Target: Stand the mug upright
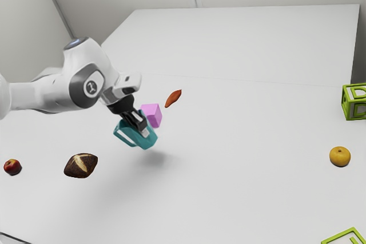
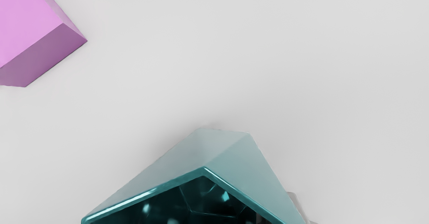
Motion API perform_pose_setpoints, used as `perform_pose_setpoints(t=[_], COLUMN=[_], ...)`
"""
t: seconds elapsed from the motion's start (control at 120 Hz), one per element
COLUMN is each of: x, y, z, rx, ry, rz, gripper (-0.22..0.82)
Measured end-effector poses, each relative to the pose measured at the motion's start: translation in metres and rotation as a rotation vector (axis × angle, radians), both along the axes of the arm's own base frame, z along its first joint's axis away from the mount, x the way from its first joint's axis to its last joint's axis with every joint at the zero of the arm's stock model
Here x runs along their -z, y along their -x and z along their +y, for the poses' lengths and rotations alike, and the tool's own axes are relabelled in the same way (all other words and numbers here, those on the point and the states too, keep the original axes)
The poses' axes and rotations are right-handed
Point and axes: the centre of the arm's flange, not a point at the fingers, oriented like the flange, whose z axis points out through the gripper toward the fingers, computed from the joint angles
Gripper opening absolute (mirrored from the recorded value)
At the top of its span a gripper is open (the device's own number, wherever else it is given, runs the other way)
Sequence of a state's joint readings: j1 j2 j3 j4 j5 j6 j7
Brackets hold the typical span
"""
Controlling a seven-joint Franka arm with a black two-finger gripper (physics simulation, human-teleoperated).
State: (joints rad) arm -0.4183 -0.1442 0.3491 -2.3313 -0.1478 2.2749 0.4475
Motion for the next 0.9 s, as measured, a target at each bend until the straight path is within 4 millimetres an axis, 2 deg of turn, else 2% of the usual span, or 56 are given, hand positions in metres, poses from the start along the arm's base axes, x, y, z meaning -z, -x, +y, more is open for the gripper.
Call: perform_pose_setpoints(t=[0.075,0.267,0.408,0.9], x=[0.003,0.015,0.026,0.043], y=[-0.002,-0.023,-0.028,-0.073], z=[0.002,0.0,-0.001,-0.004], rx=[0.015,-0.002,-0.041,-0.162], ry=[-0.085,-0.219,-0.247,-0.289], rz=[0.006,0.018,0.033,0.023], gripper=[-0.16,-0.16,-0.16,-0.16])
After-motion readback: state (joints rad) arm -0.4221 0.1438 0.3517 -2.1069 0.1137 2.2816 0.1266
